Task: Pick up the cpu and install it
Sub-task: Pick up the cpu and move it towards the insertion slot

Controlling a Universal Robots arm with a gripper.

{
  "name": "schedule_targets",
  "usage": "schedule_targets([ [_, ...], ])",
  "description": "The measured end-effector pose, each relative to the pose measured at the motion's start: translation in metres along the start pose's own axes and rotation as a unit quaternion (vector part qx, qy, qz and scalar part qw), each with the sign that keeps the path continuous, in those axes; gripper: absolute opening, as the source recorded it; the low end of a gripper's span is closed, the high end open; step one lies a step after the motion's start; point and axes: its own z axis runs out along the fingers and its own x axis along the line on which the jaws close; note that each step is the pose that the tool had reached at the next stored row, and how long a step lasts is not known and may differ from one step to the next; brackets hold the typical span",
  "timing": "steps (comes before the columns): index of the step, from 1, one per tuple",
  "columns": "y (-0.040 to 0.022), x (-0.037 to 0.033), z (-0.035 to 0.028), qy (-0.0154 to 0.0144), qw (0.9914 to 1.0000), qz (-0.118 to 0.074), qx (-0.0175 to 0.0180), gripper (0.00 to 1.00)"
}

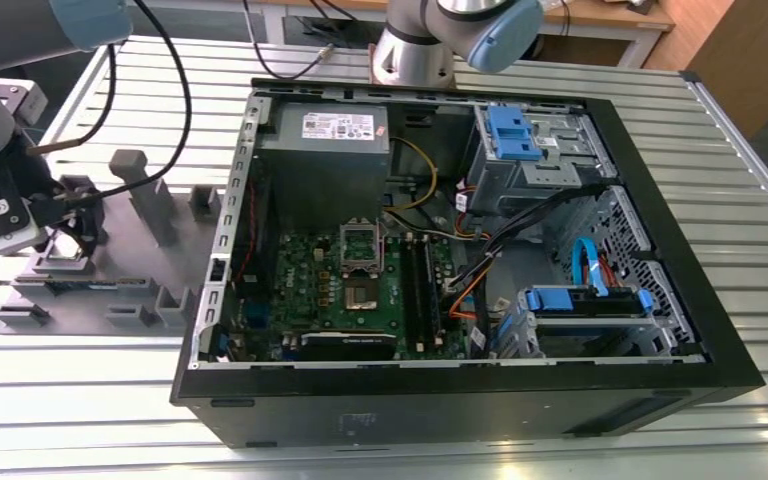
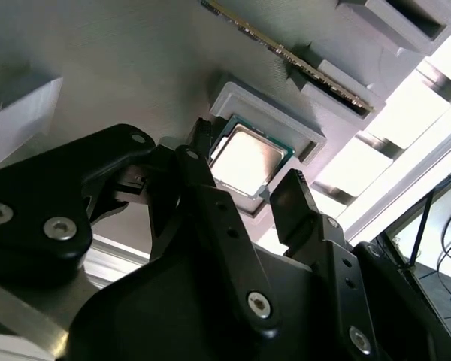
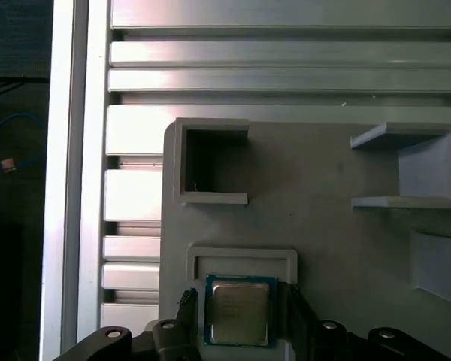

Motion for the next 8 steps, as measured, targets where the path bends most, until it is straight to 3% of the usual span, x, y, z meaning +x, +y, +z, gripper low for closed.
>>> schedule_targets([
  [8, -0.0001, -0.0001, 0.0021, -0.0004, 0.99998, 0.006, -0.0002, 0.59],
])
